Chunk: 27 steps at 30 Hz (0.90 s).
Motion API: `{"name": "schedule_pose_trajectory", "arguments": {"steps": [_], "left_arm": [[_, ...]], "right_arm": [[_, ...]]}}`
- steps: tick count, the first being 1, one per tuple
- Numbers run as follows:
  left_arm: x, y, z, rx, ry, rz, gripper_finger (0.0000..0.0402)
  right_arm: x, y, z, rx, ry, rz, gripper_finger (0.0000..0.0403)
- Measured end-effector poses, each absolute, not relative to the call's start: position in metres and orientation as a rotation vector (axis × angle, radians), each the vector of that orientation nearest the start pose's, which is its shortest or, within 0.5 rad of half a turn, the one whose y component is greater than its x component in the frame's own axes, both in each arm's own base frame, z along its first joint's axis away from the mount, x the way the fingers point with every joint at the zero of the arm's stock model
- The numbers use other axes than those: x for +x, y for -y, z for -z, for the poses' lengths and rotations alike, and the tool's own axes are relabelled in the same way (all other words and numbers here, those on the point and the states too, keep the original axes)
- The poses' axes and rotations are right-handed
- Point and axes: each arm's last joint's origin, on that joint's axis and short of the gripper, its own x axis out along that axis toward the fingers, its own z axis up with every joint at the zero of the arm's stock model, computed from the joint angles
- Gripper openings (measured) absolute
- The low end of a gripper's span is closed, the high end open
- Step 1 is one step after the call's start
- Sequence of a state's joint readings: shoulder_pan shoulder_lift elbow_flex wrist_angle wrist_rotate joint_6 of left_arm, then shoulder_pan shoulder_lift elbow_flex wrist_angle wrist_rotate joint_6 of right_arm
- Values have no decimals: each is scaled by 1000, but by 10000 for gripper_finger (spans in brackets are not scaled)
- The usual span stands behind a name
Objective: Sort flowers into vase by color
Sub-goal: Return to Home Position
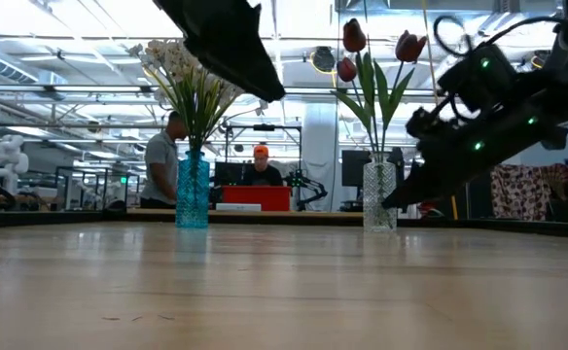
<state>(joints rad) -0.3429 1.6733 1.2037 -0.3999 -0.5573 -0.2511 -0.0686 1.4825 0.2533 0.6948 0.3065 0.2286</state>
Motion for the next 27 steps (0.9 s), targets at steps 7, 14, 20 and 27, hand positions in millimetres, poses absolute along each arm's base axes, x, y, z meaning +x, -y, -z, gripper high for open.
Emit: {"name": "schedule_pose_trajectory", "arguments": {"steps": [7, 14, 20, 27], "left_arm": [[321, 99, -276, 148, -656, -226, 82], [302, 90, -312, 188, -534, -100, 9], [293, 67, -300, 159, -421, -55, 4], [269, 56, -268, 68, -285, -20, 4]], "right_arm": [[216, -9, -143, 243, -332, 45, 0], [191, -23, -183, 160, -215, -61, 0], [162, -23, -208, 147, -233, -76, 0], [135, -19, -225, 45, -249, 24, 0]]}}
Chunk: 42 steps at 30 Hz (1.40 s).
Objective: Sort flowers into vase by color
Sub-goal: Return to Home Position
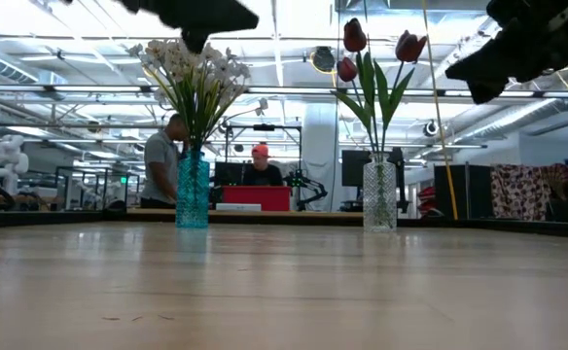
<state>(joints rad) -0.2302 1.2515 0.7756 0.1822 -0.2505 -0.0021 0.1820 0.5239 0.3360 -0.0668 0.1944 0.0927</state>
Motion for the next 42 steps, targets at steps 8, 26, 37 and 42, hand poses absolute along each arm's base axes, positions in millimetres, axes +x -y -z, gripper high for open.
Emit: {"name": "schedule_pose_trajectory", "arguments": {"steps": [8, 26, 37, 42], "left_arm": [[241, 52, -216, -4, -151, 31, 4], [194, 30, -166, -43, 8, 156, 4], [180, 10, -150, -66, -17, 154, 4], [175, 1, -145, -74, -32, 148, 4]], "right_arm": [[127, -18, -204, 19, -231, 34, 0], [124, -19, -157, 71, -122, -29, 0], [124, -19, -156, 44, -133, -30, 0], [124, -19, -156, 25, -137, -30, 0]]}}
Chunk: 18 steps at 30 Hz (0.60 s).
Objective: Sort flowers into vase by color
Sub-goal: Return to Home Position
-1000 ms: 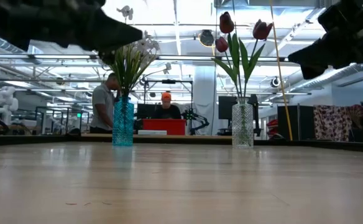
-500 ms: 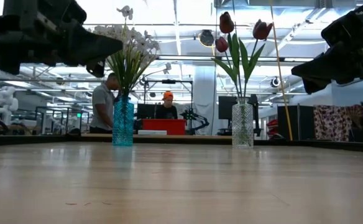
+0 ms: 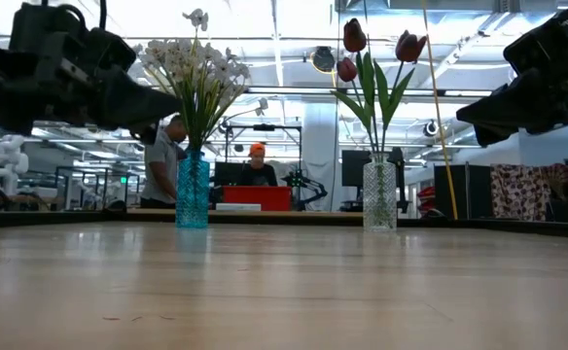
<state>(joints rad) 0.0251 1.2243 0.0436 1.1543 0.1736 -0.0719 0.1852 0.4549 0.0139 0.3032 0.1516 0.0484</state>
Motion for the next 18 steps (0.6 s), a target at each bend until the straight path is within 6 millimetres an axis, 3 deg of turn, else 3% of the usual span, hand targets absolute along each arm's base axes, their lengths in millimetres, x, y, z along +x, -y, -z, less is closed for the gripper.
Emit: {"name": "schedule_pose_trajectory", "arguments": {"steps": [5, 18], "left_arm": [[167, -7, -138, -135, -59, 105, 4], [164, -8, -149, -164, 16, 65, 1]], "right_arm": [[124, -19, -156, 17, -138, -28, 0], [123, -18, -158, 33, -121, 4, 0]]}}
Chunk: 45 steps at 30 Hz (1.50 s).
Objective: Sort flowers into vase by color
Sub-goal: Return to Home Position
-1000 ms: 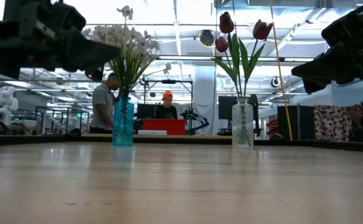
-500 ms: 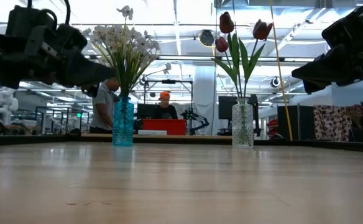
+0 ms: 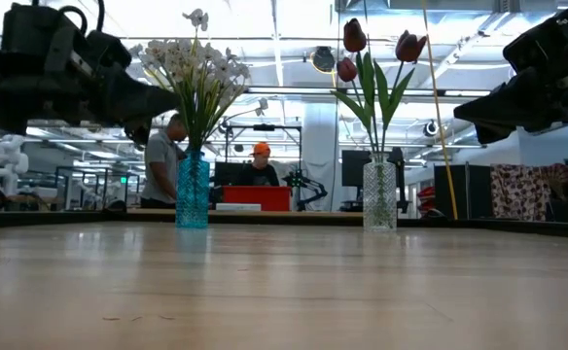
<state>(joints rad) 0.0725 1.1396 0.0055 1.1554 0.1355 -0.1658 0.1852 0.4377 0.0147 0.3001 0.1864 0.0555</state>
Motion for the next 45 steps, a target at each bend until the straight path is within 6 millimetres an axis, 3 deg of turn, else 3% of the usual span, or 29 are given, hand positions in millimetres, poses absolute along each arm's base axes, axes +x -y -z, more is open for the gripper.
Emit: {"name": "schedule_pose_trajectory", "arguments": {"steps": [45], "left_arm": [[123, -4, -161, -99, -64, -6, 0]], "right_arm": [[98, -13, -170, 45, 24, -2, 0]]}}
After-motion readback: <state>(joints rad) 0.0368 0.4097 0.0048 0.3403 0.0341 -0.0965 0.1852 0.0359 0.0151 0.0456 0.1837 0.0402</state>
